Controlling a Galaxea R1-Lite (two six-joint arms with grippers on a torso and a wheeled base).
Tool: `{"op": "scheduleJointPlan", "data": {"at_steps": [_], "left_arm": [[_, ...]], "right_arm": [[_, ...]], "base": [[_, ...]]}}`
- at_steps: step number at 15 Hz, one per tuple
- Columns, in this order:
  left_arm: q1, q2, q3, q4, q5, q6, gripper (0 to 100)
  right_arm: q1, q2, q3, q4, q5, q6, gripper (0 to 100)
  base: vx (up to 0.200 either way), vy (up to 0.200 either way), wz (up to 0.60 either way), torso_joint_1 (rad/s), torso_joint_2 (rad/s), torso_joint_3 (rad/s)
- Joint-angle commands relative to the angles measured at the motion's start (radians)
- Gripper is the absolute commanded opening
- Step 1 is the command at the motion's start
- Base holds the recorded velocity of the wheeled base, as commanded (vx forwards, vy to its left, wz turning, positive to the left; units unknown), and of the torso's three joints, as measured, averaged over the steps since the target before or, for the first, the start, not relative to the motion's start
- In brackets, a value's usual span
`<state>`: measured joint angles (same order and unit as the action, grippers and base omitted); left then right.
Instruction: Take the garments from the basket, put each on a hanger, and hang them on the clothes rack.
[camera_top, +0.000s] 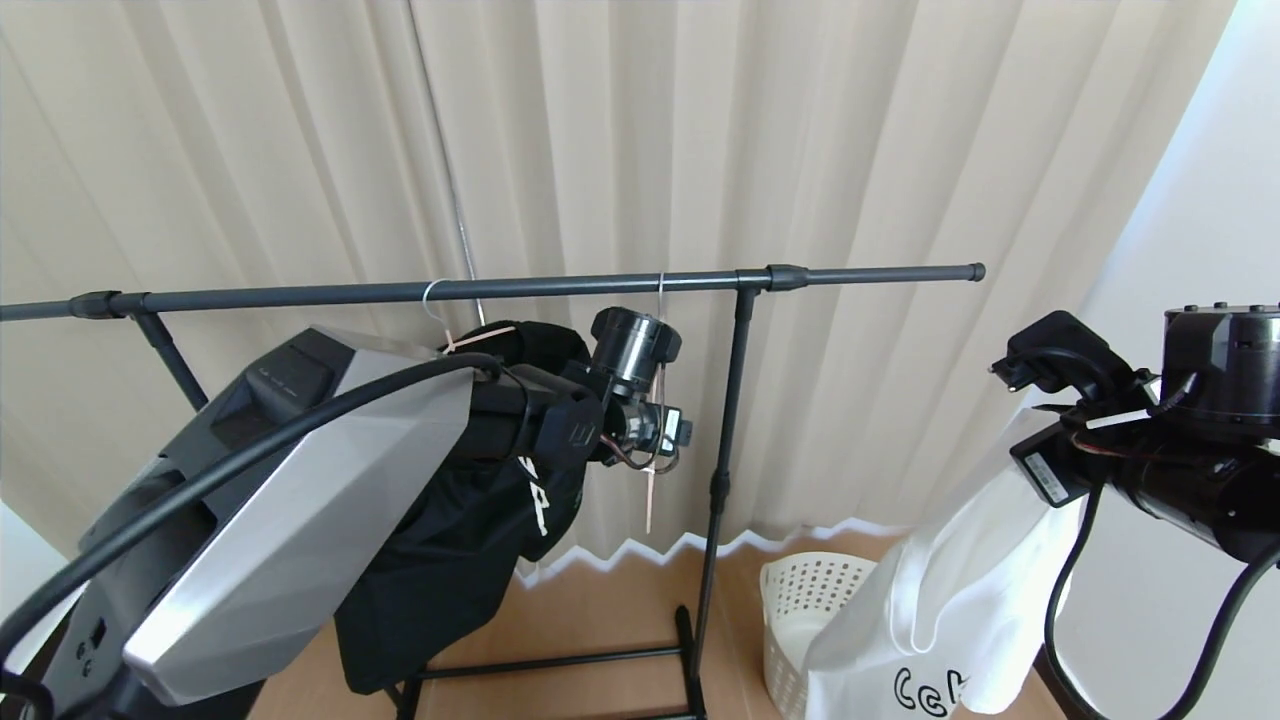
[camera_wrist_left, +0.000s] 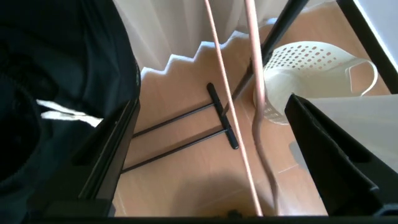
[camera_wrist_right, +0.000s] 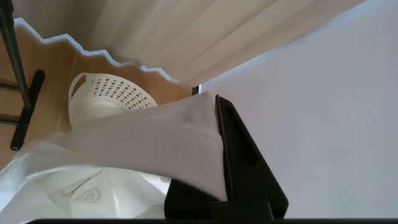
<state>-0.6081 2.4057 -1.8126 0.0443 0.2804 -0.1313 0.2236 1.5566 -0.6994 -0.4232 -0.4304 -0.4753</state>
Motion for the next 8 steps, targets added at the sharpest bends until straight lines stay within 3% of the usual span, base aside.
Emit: {"op": "scheduleJointPlan", "data": {"at_steps": [1,6,7,8], "left_arm": [[0.005,0.061,-0.062,0.002,0.0,-0.001,100],[0.007,0.099,-0.113,0.0,0.003,-0.004,100],[0.007,0.099,-0.114,0.0,0.003,-0.004,0],[0.007,0.099,-0.114,0.0,0.005,-0.004,0]], "right_arm": [[0.0,0.003,0.0,0.0,-0.001,0.0,0],[0.013,0.005,0.001,0.0,-0.001,0.0,0],[0.014,0.003,0.004,-0.002,-0.001,0.0,0],[0.014,0.003,0.006,-0.002,-0.001,0.0,0]], "base": [[0.0,0.0,0.0,0.0,0.0,0.0],[0.0,0.0,0.0,0.0,0.0,0.0],[0.0,0.0,0.0,0.0,0.0,0.0],[0.0,0.0,0.0,0.0,0.0,0.0]]}}
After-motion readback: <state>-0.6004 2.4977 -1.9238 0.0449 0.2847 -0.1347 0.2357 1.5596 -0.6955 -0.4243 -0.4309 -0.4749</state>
